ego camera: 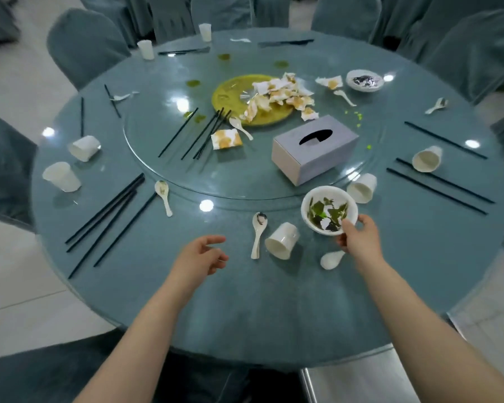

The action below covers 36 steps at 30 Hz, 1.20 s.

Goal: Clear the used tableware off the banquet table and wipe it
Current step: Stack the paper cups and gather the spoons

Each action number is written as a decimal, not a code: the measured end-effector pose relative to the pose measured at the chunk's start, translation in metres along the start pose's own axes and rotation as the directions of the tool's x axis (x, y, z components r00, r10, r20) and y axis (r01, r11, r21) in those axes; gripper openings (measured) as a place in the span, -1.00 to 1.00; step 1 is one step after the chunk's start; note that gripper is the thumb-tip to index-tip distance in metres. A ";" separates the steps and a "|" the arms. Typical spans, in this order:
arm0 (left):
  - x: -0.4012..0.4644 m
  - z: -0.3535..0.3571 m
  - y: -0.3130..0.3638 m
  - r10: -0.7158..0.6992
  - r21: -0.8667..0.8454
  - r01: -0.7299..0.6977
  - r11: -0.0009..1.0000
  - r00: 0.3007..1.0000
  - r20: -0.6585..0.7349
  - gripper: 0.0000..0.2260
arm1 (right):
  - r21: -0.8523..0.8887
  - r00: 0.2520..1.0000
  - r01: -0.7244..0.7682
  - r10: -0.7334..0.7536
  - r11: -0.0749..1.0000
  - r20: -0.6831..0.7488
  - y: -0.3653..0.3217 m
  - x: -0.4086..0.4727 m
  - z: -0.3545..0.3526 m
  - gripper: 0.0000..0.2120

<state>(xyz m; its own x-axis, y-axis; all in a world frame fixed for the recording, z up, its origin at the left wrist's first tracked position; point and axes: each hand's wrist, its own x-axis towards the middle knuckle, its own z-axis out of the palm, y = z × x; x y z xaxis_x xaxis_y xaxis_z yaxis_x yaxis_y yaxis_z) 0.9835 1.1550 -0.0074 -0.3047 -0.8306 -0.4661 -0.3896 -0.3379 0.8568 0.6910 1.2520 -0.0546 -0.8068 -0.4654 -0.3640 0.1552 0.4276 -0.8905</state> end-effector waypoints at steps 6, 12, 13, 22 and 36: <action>0.037 0.039 0.002 0.031 0.119 -0.036 0.992 0.999 0.044 -0.77 | -0.177 0.998 0.063 -0.061 0.982 0.015 0.020 0.036 -0.002 -0.75; 0.069 0.078 -0.004 0.060 0.287 -0.091 0.954 0.992 0.114 -0.68 | -0.292 0.971 0.105 -0.162 0.951 -0.175 0.029 0.063 -0.023 -0.69; 0.074 0.084 -0.004 0.060 0.309 -0.098 0.946 0.990 0.130 -0.68 | -0.312 0.966 0.118 -0.182 0.943 -0.184 0.028 0.071 -0.027 -0.69; 0.102 0.117 -0.009 0.139 0.584 -0.198 0.787 0.980 0.145 -0.78 | -0.449 0.969 0.082 -0.178 0.890 -0.174 0.017 0.134 -0.023 -0.48; 0.090 0.117 -0.004 0.097 0.613 -0.130 0.779 0.991 0.088 -0.86 | -0.284 0.906 0.201 -0.288 0.938 -0.310 0.000 0.136 -0.025 -0.89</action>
<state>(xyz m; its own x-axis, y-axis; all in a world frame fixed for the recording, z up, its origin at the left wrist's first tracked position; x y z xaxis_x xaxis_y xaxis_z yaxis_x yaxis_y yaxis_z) 0.8558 1.1335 -0.0785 -0.4161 -0.8172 -0.3988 -0.7968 0.1164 0.5929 0.5669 1.2082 -0.0970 -0.9525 -0.3045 0.0112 -0.1784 0.5275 -0.8306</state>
